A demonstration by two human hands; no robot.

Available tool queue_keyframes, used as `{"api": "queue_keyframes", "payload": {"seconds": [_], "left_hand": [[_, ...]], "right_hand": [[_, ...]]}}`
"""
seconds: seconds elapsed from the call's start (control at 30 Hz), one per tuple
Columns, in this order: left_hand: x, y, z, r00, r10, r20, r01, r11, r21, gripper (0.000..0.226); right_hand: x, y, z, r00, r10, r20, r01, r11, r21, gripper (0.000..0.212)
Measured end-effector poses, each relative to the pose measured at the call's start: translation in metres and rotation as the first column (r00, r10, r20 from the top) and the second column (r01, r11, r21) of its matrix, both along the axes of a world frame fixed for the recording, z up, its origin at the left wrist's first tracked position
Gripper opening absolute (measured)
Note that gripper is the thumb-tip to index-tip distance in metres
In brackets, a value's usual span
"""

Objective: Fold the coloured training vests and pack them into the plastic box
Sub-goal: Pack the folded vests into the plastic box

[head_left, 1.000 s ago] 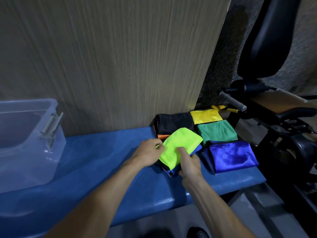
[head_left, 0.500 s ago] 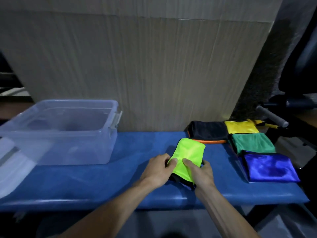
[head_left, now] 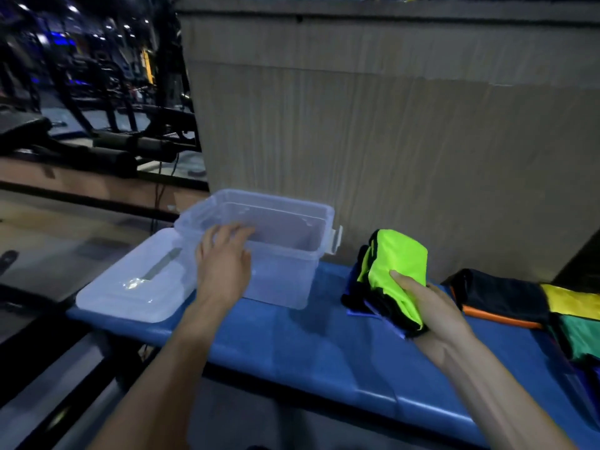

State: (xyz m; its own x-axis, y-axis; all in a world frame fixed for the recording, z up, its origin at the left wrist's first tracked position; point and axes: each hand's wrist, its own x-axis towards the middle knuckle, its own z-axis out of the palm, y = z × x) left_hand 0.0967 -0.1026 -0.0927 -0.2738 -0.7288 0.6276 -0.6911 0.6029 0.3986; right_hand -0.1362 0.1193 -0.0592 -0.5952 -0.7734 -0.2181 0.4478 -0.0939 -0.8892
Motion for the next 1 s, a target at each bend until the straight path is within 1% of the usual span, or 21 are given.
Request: {"api": "queue_keyframes", "payload": {"seconds": [0.07, 0.2, 0.3, 0.33, 0.4, 0.47, 0.53, 0.6, 0.63, 0.7, 0.77, 0.8, 0.9, 1.0], "left_hand": [[0.017, -0.021, -0.008, 0.997, 0.039, 0.070, -0.042, 0.998, 0.050, 0.042], [0.033, -0.045, -0.009, 0.995, 0.024, 0.096, -0.024, 1.000, -0.001, 0.026], [0.030, -0.034, 0.000, 0.989, 0.035, 0.142, -0.037, 0.999, 0.013, 0.019], [0.028, -0.027, 0.003, 0.985, 0.034, 0.170, -0.035, 0.999, 0.005, 0.017], [0.029, -0.014, 0.006, 0.982, -0.003, 0.191, 0.009, 1.000, -0.030, 0.015], [0.033, -0.009, 0.008, 0.986, -0.051, 0.159, 0.059, 0.997, -0.042, 0.019], [0.044, -0.011, 0.011, 0.993, -0.072, 0.088, 0.075, 0.997, -0.034, 0.039], [0.060, -0.020, 0.011, 0.994, -0.110, -0.002, 0.110, 0.994, -0.015, 0.059], [0.068, -0.027, 0.009, 0.989, -0.141, -0.049, 0.142, 0.990, 0.015, 0.069], [0.082, -0.041, 0.001, 0.971, -0.211, -0.116, 0.226, 0.964, 0.140, 0.085], [0.088, -0.049, -0.006, 0.953, -0.253, -0.168, 0.287, 0.931, 0.226, 0.083], [0.089, -0.050, -0.007, 0.947, -0.258, -0.190, 0.298, 0.928, 0.224, 0.078], [0.092, -0.052, -0.005, 0.927, -0.300, -0.225, 0.334, 0.933, 0.134, 0.061], [0.094, -0.054, -0.007, 0.917, -0.340, -0.208, 0.359, 0.931, 0.062, 0.051]], "right_hand": [[0.009, -0.015, 0.020, 0.999, 0.040, -0.021, -0.041, 0.999, -0.036, 0.045], [0.026, -0.057, 0.055, 0.993, 0.101, -0.062, -0.103, 0.994, -0.026, 0.040], [0.036, -0.100, 0.070, 0.982, 0.165, -0.090, -0.165, 0.986, 0.002, 0.055], [0.040, -0.114, 0.074, 0.978, 0.189, -0.091, -0.189, 0.982, 0.008, 0.053], [0.047, -0.144, 0.081, 0.968, 0.231, -0.099, -0.230, 0.973, 0.023, 0.043], [0.058, -0.174, 0.083, 0.954, 0.277, -0.113, -0.275, 0.961, 0.034, 0.036], [0.068, -0.205, 0.077, 0.943, 0.303, -0.139, -0.296, 0.953, 0.066, 0.033], [0.079, -0.230, 0.063, 0.928, 0.336, -0.161, -0.318, 0.940, 0.126, 0.039], [0.084, -0.239, 0.055, 0.918, 0.357, -0.169, -0.333, 0.930, 0.157, 0.041], [0.090, -0.253, 0.040, 0.909, 0.379, -0.173, -0.343, 0.916, 0.207, 0.040], [0.093, -0.259, 0.025, 0.904, 0.390, -0.177, -0.341, 0.905, 0.254, 0.038], [0.092, -0.263, 0.018, 0.902, 0.391, -0.181, -0.333, 0.899, 0.284, 0.039], [0.088, -0.270, 0.003, 0.892, 0.410, -0.193, -0.321, 0.873, 0.368, 0.048], [0.086, -0.278, -0.003, 0.872, 0.447, -0.199, -0.335, 0.842, 0.423, 0.044]]}}
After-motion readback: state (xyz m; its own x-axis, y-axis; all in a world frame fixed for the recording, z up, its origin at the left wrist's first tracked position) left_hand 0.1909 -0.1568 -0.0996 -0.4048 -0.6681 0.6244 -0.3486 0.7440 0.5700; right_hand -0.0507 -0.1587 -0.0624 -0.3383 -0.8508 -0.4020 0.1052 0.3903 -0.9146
